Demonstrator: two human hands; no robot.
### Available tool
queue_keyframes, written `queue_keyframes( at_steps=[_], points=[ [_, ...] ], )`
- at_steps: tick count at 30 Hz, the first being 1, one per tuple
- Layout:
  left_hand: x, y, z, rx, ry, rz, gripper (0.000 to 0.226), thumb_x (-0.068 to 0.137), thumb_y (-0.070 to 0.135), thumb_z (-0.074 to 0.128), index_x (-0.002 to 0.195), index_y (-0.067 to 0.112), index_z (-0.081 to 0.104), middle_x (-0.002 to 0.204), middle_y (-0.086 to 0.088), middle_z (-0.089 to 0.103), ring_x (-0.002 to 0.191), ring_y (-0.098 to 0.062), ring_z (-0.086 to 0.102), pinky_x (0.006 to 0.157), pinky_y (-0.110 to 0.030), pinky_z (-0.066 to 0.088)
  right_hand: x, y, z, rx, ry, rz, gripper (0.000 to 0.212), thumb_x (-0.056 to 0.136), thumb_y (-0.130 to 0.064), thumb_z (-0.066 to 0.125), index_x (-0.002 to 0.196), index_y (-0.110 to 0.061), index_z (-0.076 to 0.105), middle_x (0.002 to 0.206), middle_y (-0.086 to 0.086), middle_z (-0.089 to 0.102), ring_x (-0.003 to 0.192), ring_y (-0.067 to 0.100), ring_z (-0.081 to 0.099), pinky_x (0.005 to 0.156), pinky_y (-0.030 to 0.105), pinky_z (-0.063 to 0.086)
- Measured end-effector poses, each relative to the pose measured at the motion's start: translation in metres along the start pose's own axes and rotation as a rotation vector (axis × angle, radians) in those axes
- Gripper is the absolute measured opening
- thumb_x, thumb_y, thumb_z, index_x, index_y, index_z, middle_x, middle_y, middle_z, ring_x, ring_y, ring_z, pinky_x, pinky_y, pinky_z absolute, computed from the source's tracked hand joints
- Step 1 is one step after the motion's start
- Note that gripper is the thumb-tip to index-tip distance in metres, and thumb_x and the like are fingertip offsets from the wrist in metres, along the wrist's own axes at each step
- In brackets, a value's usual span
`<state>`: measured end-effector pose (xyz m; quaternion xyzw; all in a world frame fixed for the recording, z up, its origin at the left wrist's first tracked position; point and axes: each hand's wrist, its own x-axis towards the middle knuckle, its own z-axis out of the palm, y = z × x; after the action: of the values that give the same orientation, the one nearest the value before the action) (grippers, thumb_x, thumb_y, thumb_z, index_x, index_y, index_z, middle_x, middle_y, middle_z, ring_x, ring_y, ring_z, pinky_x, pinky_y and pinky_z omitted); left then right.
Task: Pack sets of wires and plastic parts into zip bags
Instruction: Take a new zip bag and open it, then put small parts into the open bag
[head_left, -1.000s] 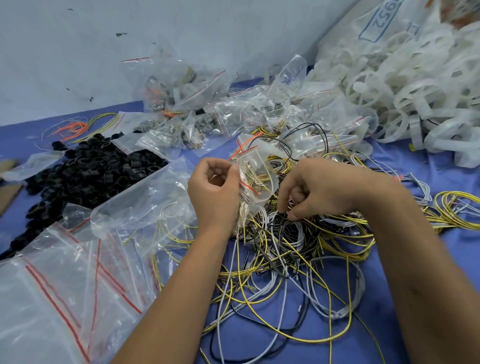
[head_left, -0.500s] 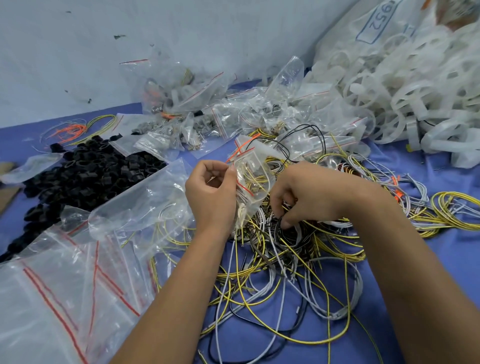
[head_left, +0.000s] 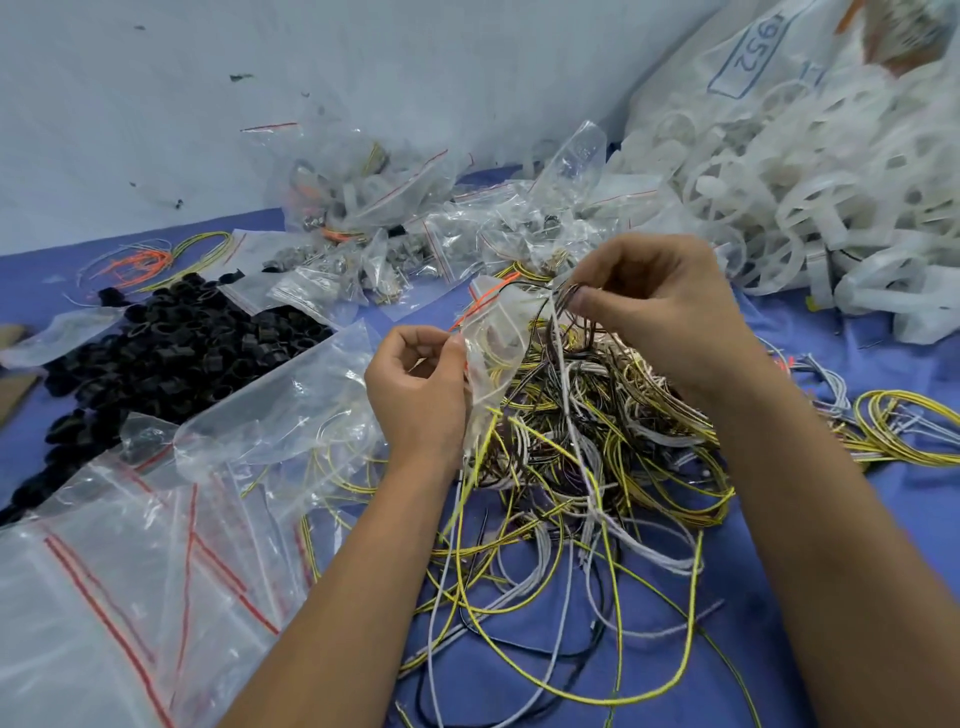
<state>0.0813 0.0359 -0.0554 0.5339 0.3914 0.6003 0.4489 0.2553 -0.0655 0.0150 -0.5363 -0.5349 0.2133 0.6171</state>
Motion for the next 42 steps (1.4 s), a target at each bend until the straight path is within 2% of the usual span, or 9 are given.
queue_keyframes(
  at_steps=[3,8,12,19,23,26,31,36,42],
  points=[
    [0.0,0.001,0.0,-0.001,0.006,-0.011,0.022,0.087,0.003,0.075,0.076,0.018,0.063,0.065,0.01,0.063,0.057,-0.005,0.058,0.057,-0.02,0.048,0.0,-0.001,0.002,0.124,0.168,0.051,0.013,0.08,-0.005,0.083,0.078,-0.016,0.075,0.062,-0.001,0.064,0.047,0.006,0.046,0.043,0.018,0.035],
    [-0.002,0.002,-0.001,-0.032,0.005,-0.054,0.01,0.078,0.02,0.074,0.076,0.02,0.064,0.07,-0.004,0.066,0.061,-0.021,0.058,0.058,-0.037,0.05,0.005,-0.004,-0.004,0.429,0.53,0.211,0.024,0.085,-0.001,0.078,0.072,-0.016,0.064,0.06,-0.002,0.064,0.045,0.006,0.044,0.042,0.017,0.032],
    [-0.003,0.003,-0.001,-0.024,0.002,-0.066,0.01,0.077,0.022,0.074,0.075,0.022,0.065,0.071,-0.004,0.067,0.062,-0.022,0.059,0.06,-0.039,0.051,0.005,-0.002,-0.008,0.511,0.649,0.294,0.026,0.087,0.001,0.075,0.071,-0.014,0.061,0.06,0.0,0.062,0.044,0.005,0.044,0.04,0.015,0.03],
    [-0.004,0.004,-0.002,-0.018,-0.001,-0.067,0.01,0.078,0.022,0.074,0.076,0.021,0.064,0.072,-0.008,0.066,0.062,-0.027,0.058,0.06,-0.042,0.051,0.002,-0.001,-0.012,0.199,0.651,0.293,0.026,0.084,-0.005,0.081,0.07,-0.014,0.062,0.059,0.003,0.055,0.042,0.008,0.044,0.04,0.019,0.03],
    [-0.008,0.008,-0.002,0.008,-0.036,0.008,0.012,0.083,0.013,0.074,0.079,0.017,0.063,0.074,-0.012,0.066,0.064,-0.027,0.059,0.062,-0.042,0.052,0.002,-0.006,-0.016,0.35,0.653,0.209,0.031,0.085,-0.002,0.078,0.067,-0.017,0.058,0.059,0.003,0.058,0.04,0.012,0.044,0.039,0.02,0.023],
    [-0.014,0.015,0.001,0.052,-0.077,0.112,0.017,0.089,0.007,0.073,0.081,0.017,0.062,0.072,-0.001,0.065,0.061,-0.015,0.06,0.059,-0.029,0.051,0.003,-0.011,-0.011,0.395,0.562,0.167,0.033,0.086,0.001,0.075,0.066,-0.016,0.055,0.051,-0.003,0.053,0.038,0.01,0.038,0.044,0.027,0.014],
    [-0.023,0.021,0.004,0.073,-0.148,0.232,0.023,0.091,0.003,0.071,0.081,0.02,0.06,0.07,-0.002,0.064,0.058,-0.019,0.062,0.054,-0.031,0.05,0.004,-0.014,-0.011,0.794,0.478,0.173,0.033,0.094,0.003,0.061,0.069,-0.016,0.05,0.067,0.004,0.047,0.042,0.004,0.033,0.037,0.013,0.026],
    [-0.024,0.02,0.004,0.066,-0.131,0.217,0.021,0.091,0.001,0.071,0.081,0.016,0.06,0.068,-0.001,0.063,0.056,-0.014,0.06,0.053,-0.027,0.048,0.002,-0.006,-0.006,0.374,0.58,0.225,0.037,0.086,0.004,0.073,0.063,-0.016,0.052,0.052,0.0,0.055,0.037,0.009,0.039,0.039,0.017,0.021],
    [-0.025,0.021,0.005,0.057,-0.102,0.238,0.02,0.091,0.004,0.073,0.082,0.016,0.059,0.07,0.003,0.063,0.056,-0.013,0.059,0.054,-0.026,0.045,0.001,0.003,-0.002,-0.399,0.418,0.04,0.023,0.076,-0.009,0.078,0.062,-0.021,0.063,0.057,-0.004,0.061,0.051,0.007,0.049,0.053,0.024,0.041]
  ],
)
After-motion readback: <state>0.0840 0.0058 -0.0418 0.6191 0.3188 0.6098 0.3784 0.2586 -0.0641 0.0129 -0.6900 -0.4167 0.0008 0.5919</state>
